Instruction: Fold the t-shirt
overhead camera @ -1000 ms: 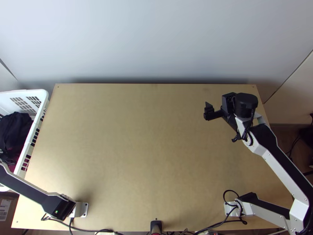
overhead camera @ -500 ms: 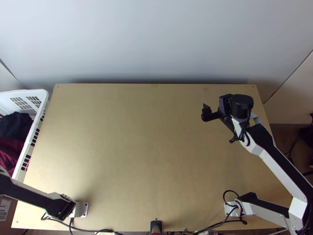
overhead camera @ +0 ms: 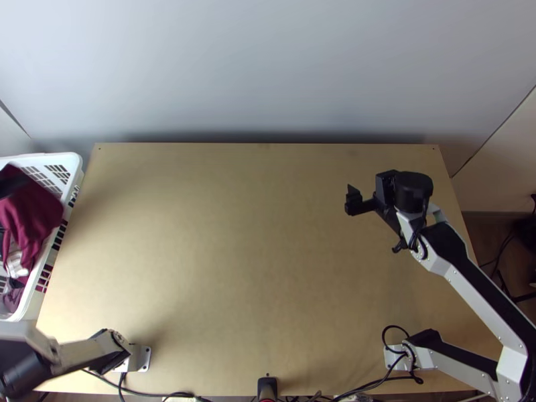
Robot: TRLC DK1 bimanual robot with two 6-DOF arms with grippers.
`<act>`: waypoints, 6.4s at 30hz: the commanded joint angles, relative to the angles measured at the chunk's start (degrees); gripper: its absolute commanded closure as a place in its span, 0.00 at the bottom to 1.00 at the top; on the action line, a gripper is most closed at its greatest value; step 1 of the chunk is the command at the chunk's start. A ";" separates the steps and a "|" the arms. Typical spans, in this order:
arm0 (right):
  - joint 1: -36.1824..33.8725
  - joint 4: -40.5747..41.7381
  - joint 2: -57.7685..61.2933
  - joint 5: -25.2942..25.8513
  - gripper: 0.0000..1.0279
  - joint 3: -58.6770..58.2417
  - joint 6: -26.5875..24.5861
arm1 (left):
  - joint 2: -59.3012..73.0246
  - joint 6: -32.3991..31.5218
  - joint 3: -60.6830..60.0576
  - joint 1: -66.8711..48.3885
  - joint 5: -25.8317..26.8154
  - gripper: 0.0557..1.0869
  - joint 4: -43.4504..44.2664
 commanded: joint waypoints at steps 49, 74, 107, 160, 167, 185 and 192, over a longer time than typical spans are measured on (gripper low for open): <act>-29.98 4.19 -27.80 -4.30 0.05 -36.46 -5.93 | 42.51 -26.69 41.84 -98.17 -6.30 0.96 11.20; -26.64 3.57 -28.15 -6.15 0.04 -36.20 -3.56 | 64.57 -24.66 40.96 -79.19 -4.19 0.05 3.47; -16.18 5.95 6.57 -18.01 0.05 -21.61 4.44 | 13.50 -21.94 6.85 -83.84 -20.80 0.05 -17.45; -6.78 -33.52 2.09 -23.37 0.97 33.85 11.39 | -0.03 -15.61 -37.88 -82.88 -25.46 0.05 1.80; -4.93 -37.12 3.85 -22.76 0.97 42.90 13.06 | -3.81 -16.93 -52.03 -91.23 -37.15 0.05 14.19; -1.59 -38.88 3.58 -22.14 0.97 39.65 17.98 | -10.23 8.65 -54.93 -98.26 -42.42 0.05 41.08; -1.24 -38.97 2.97 -21.09 0.97 39.03 18.77 | -5.39 9.97 -55.28 -98.43 -34.42 0.05 46.09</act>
